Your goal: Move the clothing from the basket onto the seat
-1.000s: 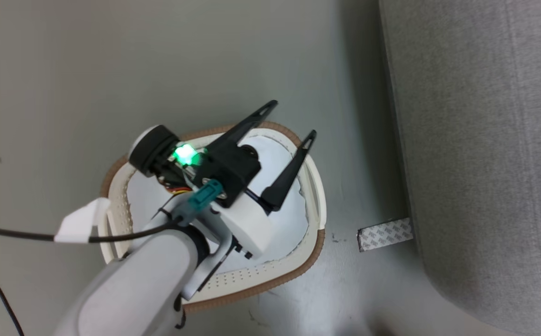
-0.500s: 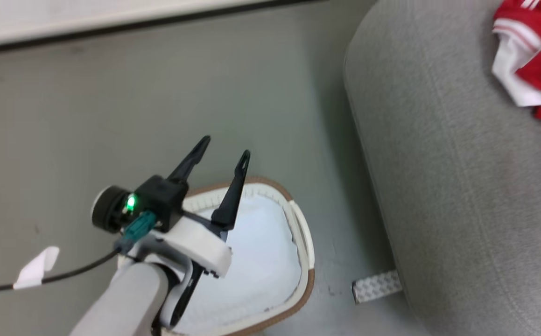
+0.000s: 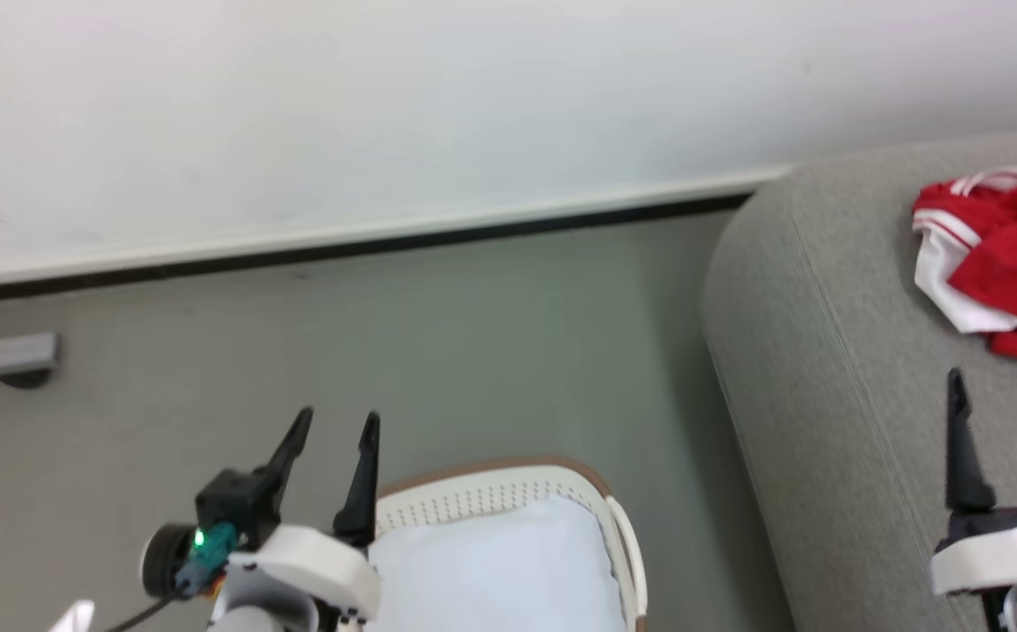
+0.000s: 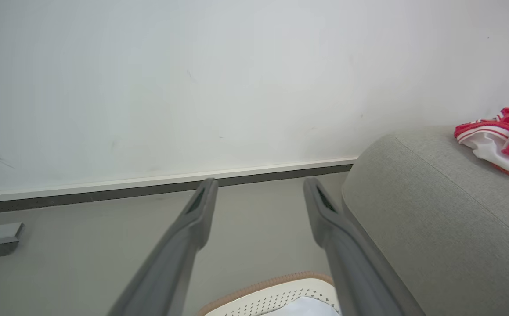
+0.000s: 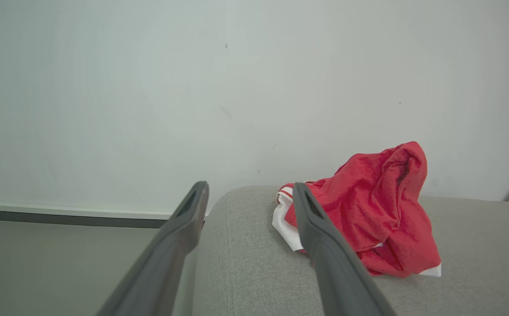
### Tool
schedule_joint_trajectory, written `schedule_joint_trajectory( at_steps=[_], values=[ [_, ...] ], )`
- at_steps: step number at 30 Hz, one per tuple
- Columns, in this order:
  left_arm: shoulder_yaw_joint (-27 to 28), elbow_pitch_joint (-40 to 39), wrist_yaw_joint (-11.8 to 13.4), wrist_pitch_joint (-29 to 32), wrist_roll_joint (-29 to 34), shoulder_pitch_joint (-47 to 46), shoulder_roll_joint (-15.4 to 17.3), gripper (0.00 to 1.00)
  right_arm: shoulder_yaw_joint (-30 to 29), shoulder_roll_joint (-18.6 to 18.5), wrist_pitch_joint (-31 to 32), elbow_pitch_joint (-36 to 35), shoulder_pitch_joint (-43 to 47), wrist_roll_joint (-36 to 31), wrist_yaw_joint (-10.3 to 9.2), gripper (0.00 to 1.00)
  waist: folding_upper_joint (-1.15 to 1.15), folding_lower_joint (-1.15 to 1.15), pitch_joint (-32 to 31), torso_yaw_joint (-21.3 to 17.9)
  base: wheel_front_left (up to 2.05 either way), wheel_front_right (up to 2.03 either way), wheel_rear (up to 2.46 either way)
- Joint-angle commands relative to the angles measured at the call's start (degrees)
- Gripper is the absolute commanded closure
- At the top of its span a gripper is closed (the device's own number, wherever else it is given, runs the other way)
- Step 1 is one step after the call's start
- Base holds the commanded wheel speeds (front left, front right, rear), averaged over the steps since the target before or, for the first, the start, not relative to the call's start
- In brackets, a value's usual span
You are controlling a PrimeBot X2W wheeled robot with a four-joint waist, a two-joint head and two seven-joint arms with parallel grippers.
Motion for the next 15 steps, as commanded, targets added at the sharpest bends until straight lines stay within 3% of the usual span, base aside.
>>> schedule_joint_trajectory(
  at_steps=[1,15],
  values=[
    [0.7,1.1,0.2,-0.8,0.1,2.2,-0.2,0.00,1.1,0.5,-0.1,-0.6,2.3,-0.6,-0.15,0.00,0.00,0.02,-4.7,3.6,0.00,0.00,0.00],
    [9.3,2.0,-3.1,-1.2,3.9,12.2,-3.5,0.00,5.5,3.4,-0.1,3.6,11.0,-1.0,-0.15,0.00,0.00,0.02,-11.8,6.5,0.00,0.00,0.00]
  ],
)
